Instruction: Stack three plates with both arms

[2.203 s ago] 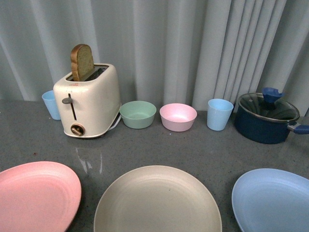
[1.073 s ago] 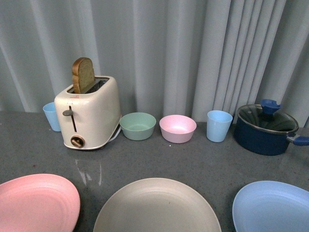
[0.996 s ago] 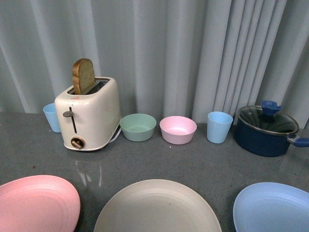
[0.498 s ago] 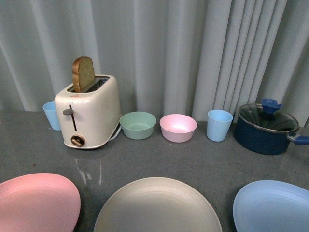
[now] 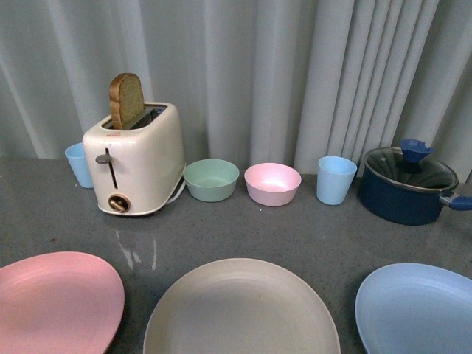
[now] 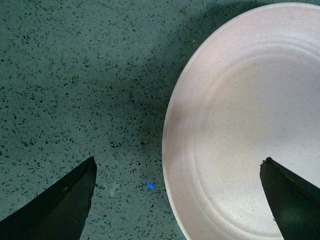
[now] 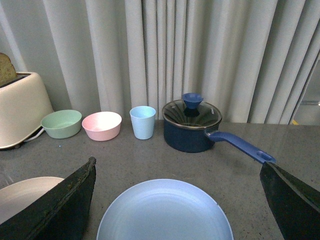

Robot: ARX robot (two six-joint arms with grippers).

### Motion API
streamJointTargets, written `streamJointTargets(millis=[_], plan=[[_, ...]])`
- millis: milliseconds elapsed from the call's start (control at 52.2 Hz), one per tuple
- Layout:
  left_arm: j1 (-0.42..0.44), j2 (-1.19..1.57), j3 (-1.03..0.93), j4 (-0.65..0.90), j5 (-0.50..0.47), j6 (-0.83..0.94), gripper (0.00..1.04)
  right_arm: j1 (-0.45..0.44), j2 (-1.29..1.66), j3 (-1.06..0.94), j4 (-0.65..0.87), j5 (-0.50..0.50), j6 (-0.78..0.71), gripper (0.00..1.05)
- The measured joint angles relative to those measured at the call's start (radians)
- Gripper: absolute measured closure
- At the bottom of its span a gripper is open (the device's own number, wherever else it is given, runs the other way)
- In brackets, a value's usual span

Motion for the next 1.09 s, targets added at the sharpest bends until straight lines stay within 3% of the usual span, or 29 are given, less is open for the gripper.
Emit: streamJointTargets(millis=[1092], plan=[[-0.079, 0.092, -0.005, 0.031, -0.038, 0.005, 0.07, 0.000, 0.000, 0.000, 0.000, 0.000, 0.000, 0.07]])
